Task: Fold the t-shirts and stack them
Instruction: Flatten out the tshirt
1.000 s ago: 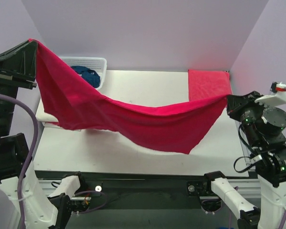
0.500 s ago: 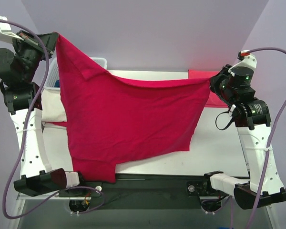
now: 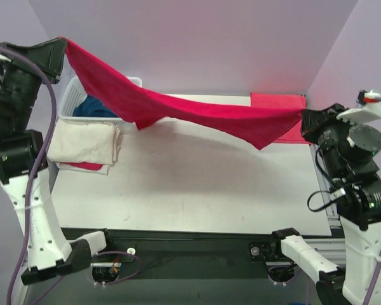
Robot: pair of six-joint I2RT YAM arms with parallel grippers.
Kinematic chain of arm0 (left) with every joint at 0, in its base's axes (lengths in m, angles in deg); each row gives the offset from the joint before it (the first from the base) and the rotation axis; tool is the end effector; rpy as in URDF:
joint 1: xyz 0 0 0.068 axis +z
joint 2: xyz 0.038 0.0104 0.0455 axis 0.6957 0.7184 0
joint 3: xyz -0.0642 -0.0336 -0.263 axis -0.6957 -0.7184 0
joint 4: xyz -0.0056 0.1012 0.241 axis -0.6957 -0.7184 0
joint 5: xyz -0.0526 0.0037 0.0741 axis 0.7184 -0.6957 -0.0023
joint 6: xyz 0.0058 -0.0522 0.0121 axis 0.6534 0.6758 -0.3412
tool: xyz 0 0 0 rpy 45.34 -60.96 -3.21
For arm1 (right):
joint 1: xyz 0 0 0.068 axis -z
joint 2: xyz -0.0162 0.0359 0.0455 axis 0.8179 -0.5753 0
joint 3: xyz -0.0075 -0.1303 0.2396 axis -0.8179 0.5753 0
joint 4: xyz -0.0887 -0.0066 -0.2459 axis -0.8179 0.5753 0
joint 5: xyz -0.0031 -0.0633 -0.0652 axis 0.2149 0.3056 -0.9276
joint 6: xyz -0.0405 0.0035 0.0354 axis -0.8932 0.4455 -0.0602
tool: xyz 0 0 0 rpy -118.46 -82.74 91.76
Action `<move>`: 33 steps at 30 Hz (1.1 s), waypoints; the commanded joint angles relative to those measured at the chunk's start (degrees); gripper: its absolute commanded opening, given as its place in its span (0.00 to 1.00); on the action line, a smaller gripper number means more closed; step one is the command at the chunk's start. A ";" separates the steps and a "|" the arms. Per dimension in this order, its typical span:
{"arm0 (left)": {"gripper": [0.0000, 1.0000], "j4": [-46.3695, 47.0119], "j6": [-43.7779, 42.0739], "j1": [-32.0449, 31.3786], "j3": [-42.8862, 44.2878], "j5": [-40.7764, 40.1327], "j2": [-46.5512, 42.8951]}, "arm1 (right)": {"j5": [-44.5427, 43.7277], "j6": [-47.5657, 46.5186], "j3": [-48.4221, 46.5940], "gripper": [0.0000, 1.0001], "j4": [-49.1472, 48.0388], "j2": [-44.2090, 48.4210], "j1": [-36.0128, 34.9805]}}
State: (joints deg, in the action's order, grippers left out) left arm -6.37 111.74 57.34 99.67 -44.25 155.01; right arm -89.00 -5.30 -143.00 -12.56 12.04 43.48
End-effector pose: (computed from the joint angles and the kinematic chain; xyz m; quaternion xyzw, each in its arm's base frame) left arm 0.1778 0.0260 0.6099 -0.0680 0.5319 -0.3265 0.7784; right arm 0.1229 0.0195 0.5419 0.1186 0.6355 0.1791 0.7416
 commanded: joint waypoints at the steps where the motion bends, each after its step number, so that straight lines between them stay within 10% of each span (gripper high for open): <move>1: 0.00 -1.62 -2.63 0.45 1.60 0.04 -5.43 | 0.89 -1.49 2.79 0.00 -1.84 5.11 -0.20; 16: 0.00 -11.48 -6.51 0.45 12.40 -2.69 -7.91 | -1.03 -3.60 -4.40 0.00 1.59 10.06 -0.29; 33: 0.00 18.24 -6.84 -7.88 -19.06 4.00 15.28 | -12.30 4.92 24.06 0.00 -21.24 -13.98 3.22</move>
State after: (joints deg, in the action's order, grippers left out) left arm 4.36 108.51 53.05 81.84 -42.17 166.09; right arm -97.63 -4.23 -123.22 -25.68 3.65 44.84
